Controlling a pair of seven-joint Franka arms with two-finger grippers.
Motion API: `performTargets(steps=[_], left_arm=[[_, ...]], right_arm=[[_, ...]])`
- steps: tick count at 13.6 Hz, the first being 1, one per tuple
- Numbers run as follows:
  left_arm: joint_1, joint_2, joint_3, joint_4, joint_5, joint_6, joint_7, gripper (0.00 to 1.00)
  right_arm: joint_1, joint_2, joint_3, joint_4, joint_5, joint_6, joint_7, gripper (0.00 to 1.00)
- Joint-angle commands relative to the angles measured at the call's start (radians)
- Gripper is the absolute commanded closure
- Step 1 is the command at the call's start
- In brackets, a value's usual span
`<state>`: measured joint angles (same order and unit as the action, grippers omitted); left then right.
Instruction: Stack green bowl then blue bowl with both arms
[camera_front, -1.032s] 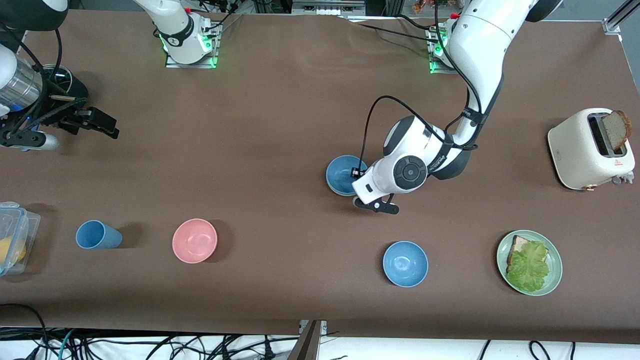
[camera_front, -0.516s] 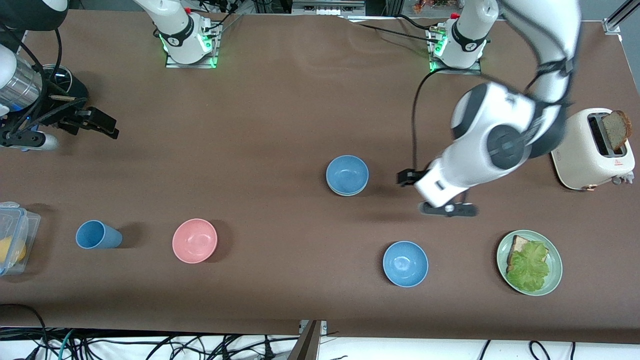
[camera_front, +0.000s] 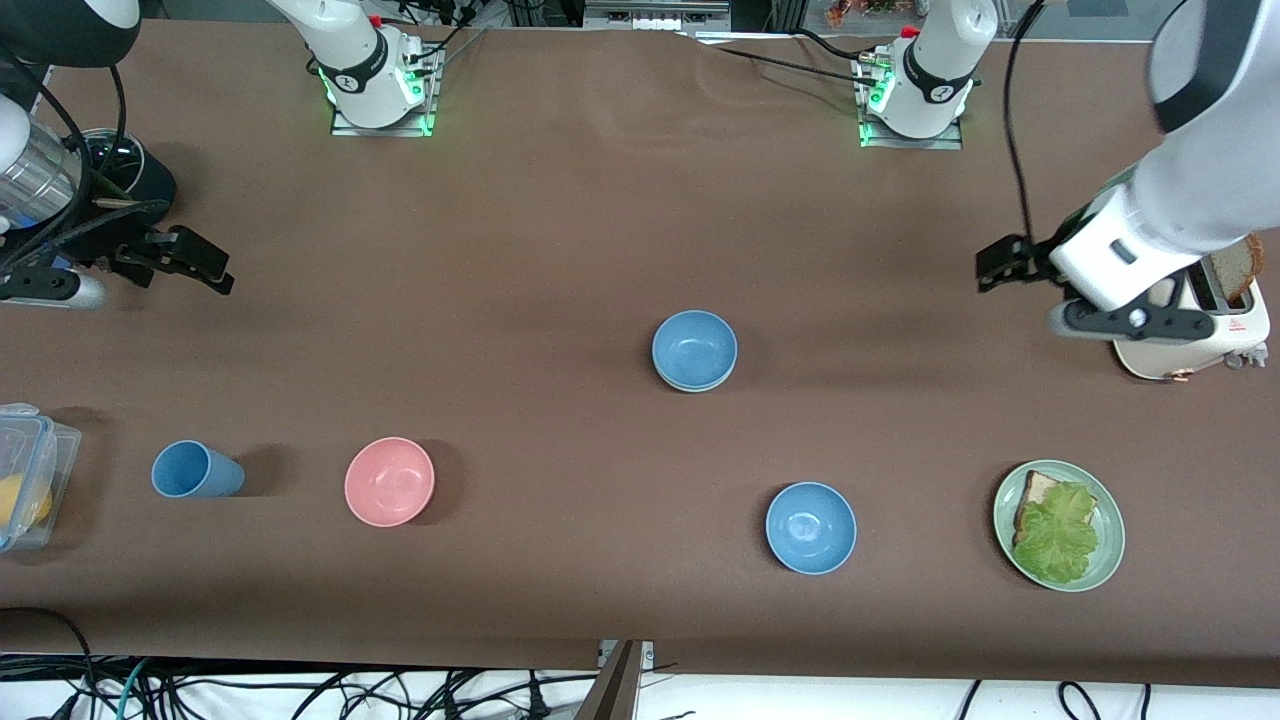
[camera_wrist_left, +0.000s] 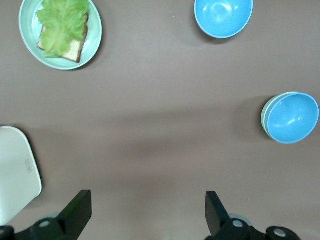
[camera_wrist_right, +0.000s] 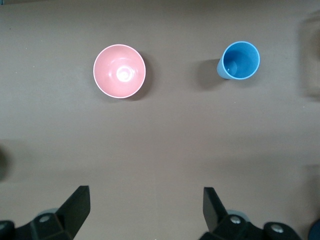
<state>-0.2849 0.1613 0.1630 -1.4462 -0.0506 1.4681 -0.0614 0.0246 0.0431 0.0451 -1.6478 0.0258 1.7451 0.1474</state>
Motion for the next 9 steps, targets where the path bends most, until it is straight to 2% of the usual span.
performTargets(steps=[1,3,4,7,9], left_arm=[[0.045,-0.057,-0.035,-0.045,0.021,-0.002,0.022,0.00],[0.218,-0.110,-0.220,-0.109,0.069,0.014,0.012,0.00],[0.227,-0.137,-0.236,-0.146,0.096,0.040,0.005,0.00],[0.227,-0.201,-0.221,-0.255,0.088,0.153,-0.023,0.00],[0.227,-0.204,-0.204,-0.253,0.049,0.152,-0.028,0.00]], right_arm=[[-0.009,-0.014,0.007,-0.015,0.005,0.014,-0.040,0.00],[-0.009,-0.014,0.007,-0.015,0.003,0.005,-0.052,0.00],[-0.009,-0.014,0.007,-0.015,0.003,0.001,-0.084,0.00],[-0.009,-0.015,0.007,-0.014,0.003,-0.016,-0.120,0.00],[-0.009,-0.015,0.007,-0.010,0.003,-0.018,-0.117,0.00]])
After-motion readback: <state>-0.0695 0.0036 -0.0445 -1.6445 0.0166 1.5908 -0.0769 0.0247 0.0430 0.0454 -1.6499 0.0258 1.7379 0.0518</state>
